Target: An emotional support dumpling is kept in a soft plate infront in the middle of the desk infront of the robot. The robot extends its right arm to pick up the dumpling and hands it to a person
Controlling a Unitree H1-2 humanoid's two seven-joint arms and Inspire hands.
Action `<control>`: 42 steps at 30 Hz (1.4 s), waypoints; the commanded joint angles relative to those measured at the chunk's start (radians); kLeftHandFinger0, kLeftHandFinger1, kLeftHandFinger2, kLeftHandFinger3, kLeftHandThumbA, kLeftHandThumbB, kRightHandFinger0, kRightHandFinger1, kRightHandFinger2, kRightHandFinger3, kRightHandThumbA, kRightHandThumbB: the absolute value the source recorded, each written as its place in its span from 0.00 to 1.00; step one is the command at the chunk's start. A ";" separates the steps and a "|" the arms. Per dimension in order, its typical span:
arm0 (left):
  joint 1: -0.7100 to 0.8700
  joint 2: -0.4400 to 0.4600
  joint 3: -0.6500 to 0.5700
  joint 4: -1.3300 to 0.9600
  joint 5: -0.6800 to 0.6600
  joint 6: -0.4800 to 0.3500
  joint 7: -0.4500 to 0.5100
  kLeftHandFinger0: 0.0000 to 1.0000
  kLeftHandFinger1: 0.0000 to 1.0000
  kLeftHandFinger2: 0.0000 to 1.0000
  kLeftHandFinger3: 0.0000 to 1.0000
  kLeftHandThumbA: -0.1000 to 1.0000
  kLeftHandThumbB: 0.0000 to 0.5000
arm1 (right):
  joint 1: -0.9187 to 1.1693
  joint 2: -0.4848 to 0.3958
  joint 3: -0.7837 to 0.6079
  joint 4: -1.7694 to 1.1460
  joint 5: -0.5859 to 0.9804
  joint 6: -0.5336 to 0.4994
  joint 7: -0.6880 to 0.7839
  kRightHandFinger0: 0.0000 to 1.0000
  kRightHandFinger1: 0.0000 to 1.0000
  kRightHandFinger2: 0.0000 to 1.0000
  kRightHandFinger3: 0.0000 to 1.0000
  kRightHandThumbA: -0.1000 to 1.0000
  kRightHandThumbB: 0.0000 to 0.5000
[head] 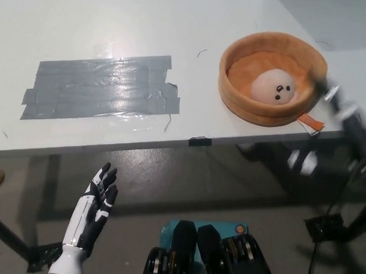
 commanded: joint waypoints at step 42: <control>-0.044 0.024 0.003 -0.031 0.017 -0.027 -0.015 1.00 1.00 1.00 1.00 0.89 0.74 | -0.890 -0.088 0.504 1.261 -0.183 0.185 0.520 1.00 1.00 1.00 1.00 1.00 0.85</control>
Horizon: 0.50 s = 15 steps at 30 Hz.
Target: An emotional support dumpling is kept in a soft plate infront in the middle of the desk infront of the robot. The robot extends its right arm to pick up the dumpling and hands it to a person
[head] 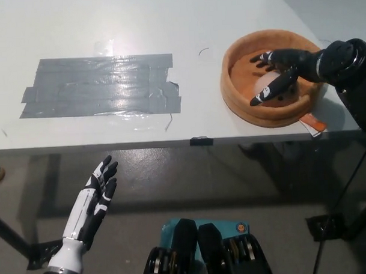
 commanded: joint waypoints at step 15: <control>-0.024 0.020 0.005 -0.025 -0.001 -0.021 -0.018 1.00 1.00 1.00 1.00 0.88 0.72 | -0.145 -0.041 0.030 0.039 -0.090 -0.050 0.078 1.00 1.00 1.00 1.00 1.00 0.75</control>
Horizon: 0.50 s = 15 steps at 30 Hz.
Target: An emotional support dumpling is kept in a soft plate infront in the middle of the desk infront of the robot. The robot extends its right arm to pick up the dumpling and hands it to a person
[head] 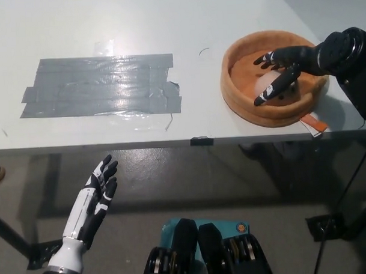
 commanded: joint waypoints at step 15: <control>-0.024 0.023 0.003 -0.022 0.005 -0.033 -0.017 1.00 1.00 1.00 1.00 0.89 0.70 | -0.114 -0.027 -0.066 0.072 -0.031 -0.053 -0.025 1.00 1.00 1.00 1.00 1.00 0.63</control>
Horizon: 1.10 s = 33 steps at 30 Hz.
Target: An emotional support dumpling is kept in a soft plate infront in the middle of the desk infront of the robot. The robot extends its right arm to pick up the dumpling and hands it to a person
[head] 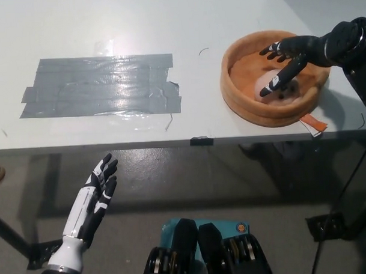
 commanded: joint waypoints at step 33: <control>-0.031 0.020 0.007 -0.028 -0.004 -0.016 -0.017 1.00 1.00 1.00 1.00 0.90 0.75 | -0.010 -0.015 0.038 0.047 -0.105 -0.108 -0.001 1.00 1.00 1.00 1.00 1.00 0.66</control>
